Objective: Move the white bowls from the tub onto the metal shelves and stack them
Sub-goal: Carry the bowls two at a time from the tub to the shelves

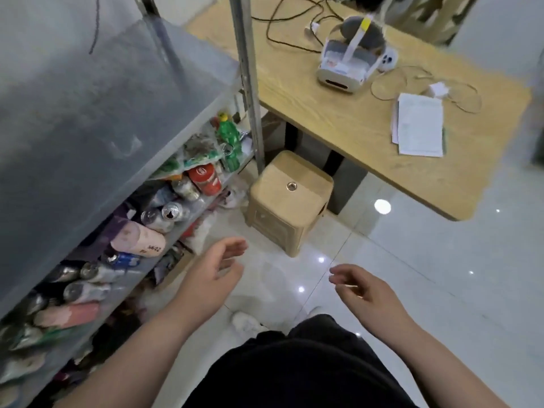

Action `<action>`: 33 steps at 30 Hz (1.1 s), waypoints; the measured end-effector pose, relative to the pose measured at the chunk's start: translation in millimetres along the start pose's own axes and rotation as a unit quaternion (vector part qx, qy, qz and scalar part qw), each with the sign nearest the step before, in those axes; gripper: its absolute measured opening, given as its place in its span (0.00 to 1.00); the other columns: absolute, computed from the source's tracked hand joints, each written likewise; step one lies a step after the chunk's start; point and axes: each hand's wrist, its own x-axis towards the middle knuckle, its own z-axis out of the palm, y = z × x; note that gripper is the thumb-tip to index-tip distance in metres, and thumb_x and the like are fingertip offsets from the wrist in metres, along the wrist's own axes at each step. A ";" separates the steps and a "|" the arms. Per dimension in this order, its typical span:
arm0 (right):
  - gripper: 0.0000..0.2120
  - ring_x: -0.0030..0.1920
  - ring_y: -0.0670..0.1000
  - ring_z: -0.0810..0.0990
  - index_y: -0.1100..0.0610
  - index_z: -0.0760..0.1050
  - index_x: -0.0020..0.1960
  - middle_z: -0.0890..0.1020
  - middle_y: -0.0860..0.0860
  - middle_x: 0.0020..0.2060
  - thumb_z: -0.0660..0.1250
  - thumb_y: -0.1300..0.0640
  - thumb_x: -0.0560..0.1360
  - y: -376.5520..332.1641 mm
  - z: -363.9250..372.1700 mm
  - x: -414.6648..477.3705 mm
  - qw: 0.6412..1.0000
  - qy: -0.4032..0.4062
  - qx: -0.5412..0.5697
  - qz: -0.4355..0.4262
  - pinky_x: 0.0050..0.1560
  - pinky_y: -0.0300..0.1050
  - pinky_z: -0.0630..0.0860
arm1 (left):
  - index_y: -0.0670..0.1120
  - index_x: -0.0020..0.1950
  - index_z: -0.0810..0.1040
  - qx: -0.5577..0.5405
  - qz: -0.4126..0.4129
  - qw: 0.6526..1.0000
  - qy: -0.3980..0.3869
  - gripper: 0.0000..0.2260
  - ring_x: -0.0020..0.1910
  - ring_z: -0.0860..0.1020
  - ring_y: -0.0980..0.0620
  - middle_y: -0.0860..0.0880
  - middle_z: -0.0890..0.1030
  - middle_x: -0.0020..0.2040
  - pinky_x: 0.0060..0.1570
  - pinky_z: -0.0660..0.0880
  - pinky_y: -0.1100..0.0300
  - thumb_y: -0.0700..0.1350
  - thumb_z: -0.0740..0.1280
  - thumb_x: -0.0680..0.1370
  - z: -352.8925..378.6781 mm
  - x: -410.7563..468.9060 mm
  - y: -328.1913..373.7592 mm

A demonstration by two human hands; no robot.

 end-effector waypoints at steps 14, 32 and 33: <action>0.10 0.48 0.38 0.80 0.44 0.77 0.55 0.82 0.39 0.48 0.64 0.57 0.78 78.5 -59.9 -68.6 0.960 0.218 0.137 0.109 0.44 0.29 0.72 | 0.59 0.64 0.74 0.151 0.090 0.958 -0.224 0.18 0.61 0.76 0.61 0.62 0.79 0.59 0.63 0.73 0.57 0.40 0.66 0.79 109.9 41.6 64.6; 0.09 0.49 0.34 0.79 0.43 0.78 0.54 0.82 0.37 0.47 0.66 0.56 0.78 30.0 232.9 -275.6 0.688 0.570 0.318 0.317 0.48 0.30 0.72 | 0.56 0.64 0.74 0.276 0.294 0.689 -0.603 0.17 0.60 0.77 0.60 0.59 0.81 0.58 0.61 0.74 0.56 0.40 0.64 0.78 146.5 -37.4 60.4; 0.09 0.49 0.34 0.79 0.42 0.78 0.54 0.82 0.37 0.47 0.66 0.56 0.78 28.6 255.2 -288.2 0.669 0.584 0.326 0.325 0.48 0.31 0.72 | 0.56 0.64 0.74 0.285 0.303 0.668 -0.617 0.17 0.60 0.78 0.60 0.60 0.81 0.57 0.61 0.74 0.57 0.39 0.64 0.79 151.7 -53.6 56.6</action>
